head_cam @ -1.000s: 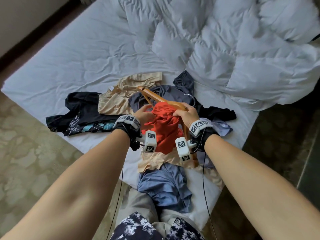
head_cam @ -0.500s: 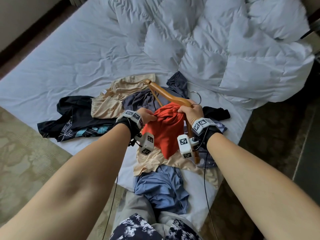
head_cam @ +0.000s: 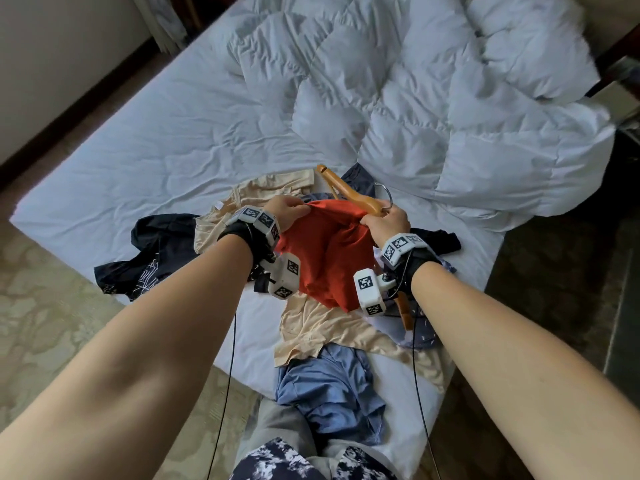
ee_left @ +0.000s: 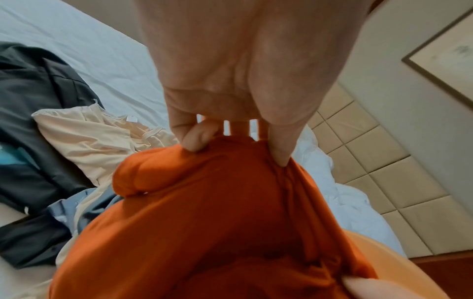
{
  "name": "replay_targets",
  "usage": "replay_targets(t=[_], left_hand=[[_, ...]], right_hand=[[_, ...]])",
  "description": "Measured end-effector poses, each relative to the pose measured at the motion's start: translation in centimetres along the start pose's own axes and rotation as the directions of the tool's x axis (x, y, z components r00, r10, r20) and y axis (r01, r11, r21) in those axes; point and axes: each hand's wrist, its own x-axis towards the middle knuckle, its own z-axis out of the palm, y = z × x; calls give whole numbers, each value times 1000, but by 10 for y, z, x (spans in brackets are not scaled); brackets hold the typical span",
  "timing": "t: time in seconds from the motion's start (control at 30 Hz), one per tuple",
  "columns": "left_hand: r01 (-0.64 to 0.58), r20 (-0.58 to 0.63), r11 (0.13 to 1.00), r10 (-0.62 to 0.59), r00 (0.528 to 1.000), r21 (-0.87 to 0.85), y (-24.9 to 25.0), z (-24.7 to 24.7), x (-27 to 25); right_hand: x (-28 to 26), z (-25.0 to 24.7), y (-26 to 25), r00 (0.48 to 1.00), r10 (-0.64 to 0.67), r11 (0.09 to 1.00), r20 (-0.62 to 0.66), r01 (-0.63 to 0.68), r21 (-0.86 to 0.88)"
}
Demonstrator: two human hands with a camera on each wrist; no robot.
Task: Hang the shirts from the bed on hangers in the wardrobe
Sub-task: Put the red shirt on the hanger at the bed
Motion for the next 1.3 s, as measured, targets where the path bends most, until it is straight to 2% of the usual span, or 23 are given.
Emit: replay_targets(t=[0.17,0.27,0.33,0.5,0.67,0.77,0.9,0.97,1.07,1.17,1.3], left_hand=[[34,-57,999,-36,998,-40,23,-17,-9],[28,-41,998,-31,999,-61,47,-30,-18],[29,-12,994,-30,999,-107,63,-37,-26],[53,17,903,-51,999,-427,98,-51,-49],[-37,-37,864,21,999,-502,128,-71,-64],[-18,-45,794,-12,999,-608,141,-82,-73],[-72,-54,822,49,997,-565,161,-103,-82],[-83,-45,814,70,997,-575,167,-110,-83],[-80,-1,736,108,994,-673,172,-123,-92],[-93,76,770,180,981,-632,174,-138,-106],[-129,196,789,302,933,-601,172,-154,-121]], right_hand=[[-4,-10,-17,999,-39,999,3,39,20],[-9,-16,-31,997,-72,996,14,71,54],[-14,-21,-41,989,-127,990,74,122,67],[-37,-33,-71,934,-267,962,236,244,125],[-53,-43,-95,870,-371,925,326,314,214],[-65,-53,-117,861,-417,906,291,369,207],[-79,-60,-148,910,-385,918,152,361,161],[-78,-62,-156,918,-377,917,123,351,188],[-83,-64,-175,920,-387,907,54,370,201],[-103,-71,-199,912,-410,888,-28,406,215],[-121,-77,-213,898,-438,859,-51,434,272]])
